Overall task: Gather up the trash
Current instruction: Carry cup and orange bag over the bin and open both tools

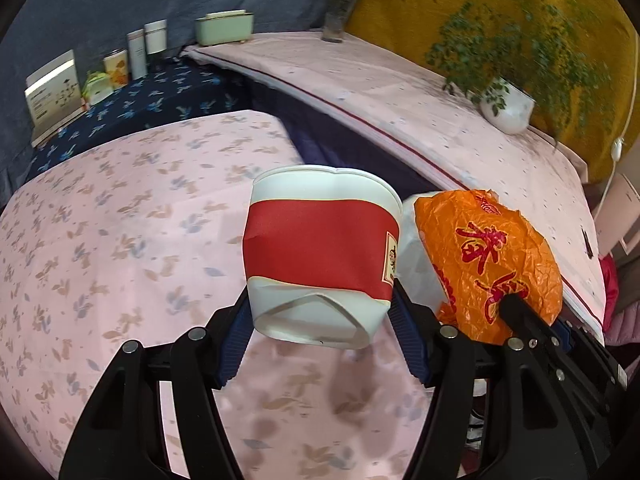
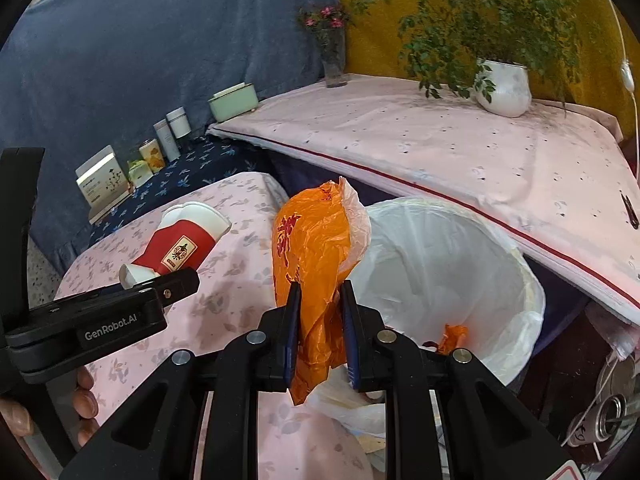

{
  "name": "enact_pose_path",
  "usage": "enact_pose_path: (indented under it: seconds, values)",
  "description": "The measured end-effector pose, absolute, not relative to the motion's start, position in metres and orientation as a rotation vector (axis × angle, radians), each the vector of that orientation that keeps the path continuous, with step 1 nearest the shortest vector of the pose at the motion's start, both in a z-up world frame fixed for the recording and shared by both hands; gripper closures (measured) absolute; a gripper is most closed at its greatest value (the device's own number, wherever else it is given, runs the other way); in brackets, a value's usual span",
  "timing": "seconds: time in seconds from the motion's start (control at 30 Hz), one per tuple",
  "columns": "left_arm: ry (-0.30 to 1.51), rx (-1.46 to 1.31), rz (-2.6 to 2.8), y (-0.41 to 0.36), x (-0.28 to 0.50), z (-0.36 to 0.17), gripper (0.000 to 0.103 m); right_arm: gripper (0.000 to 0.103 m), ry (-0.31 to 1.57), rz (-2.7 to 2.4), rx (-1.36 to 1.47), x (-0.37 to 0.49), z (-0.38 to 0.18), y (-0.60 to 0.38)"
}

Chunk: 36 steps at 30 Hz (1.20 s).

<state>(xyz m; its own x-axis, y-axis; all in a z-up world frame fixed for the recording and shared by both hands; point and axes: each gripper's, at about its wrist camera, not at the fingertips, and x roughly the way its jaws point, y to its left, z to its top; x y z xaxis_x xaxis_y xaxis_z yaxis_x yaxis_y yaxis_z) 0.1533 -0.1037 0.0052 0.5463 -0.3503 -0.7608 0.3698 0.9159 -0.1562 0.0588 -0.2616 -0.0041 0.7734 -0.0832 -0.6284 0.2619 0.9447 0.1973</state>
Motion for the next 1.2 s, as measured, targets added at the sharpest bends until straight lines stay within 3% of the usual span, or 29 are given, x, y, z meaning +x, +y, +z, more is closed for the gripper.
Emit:
enact_pose_path:
  seconds: [0.67, 0.83, 1.2]
  values:
    - [0.924, 0.126, -0.556, -0.193, 0.126, -0.010, 0.041, 0.085, 0.661, -0.310, 0.327, 0.029, -0.016, -0.335]
    - [0.906, 0.132, -0.536, -0.195, 0.126, -0.008, 0.024, 0.084, 0.659, -0.316, 0.324, 0.031, -0.015, -0.339]
    - [0.912, 0.113, -0.485, -0.176, 0.133, -0.010, 0.023, 0.074, 0.652, -0.305, 0.300, 0.043, -0.012, -0.331]
